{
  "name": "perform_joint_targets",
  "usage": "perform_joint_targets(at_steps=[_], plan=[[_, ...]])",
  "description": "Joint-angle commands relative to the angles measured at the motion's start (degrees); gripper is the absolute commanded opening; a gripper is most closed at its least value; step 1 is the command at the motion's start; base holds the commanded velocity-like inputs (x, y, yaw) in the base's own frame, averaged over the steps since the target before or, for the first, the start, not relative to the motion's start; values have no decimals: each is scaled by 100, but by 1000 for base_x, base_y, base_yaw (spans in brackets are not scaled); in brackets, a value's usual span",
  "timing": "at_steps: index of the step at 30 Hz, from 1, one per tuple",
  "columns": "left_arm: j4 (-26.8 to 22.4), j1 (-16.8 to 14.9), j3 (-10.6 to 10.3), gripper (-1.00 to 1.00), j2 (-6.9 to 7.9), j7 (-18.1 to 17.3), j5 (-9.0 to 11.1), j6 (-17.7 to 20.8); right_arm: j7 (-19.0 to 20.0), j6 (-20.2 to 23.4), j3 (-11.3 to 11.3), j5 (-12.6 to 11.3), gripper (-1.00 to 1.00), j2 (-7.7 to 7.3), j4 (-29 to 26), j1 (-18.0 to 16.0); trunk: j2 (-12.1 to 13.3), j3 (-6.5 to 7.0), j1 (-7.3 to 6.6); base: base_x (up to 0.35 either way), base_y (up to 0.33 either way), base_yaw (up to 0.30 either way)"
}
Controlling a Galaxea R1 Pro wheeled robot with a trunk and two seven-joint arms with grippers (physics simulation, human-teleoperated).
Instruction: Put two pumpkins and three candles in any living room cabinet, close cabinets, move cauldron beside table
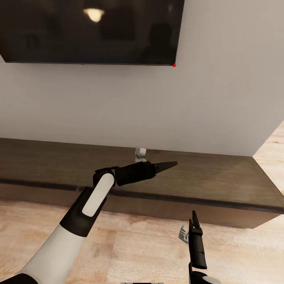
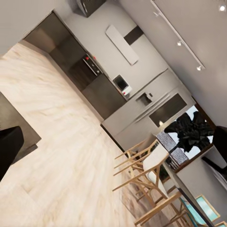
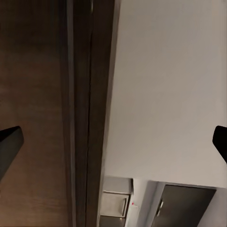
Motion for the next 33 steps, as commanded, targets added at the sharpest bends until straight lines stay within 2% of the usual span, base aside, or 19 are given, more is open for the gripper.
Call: perform_joint_targets(at_steps=[1,9,33], plan=[[0,0,0,100,2,0,0,0,1,0,0,-1,100,-1,0,0,0,0,0,32,0,0],[0,0,-14,100,0,-5,0,-5,8,0,-5,-4,100,-11,9,0,0,0,0,3,0,0],[1,0,-18,100,-56,-4,-4,-28,-6,0,-18,-6,100,-12,-24,0,-963,-431,527,0,0,0]])
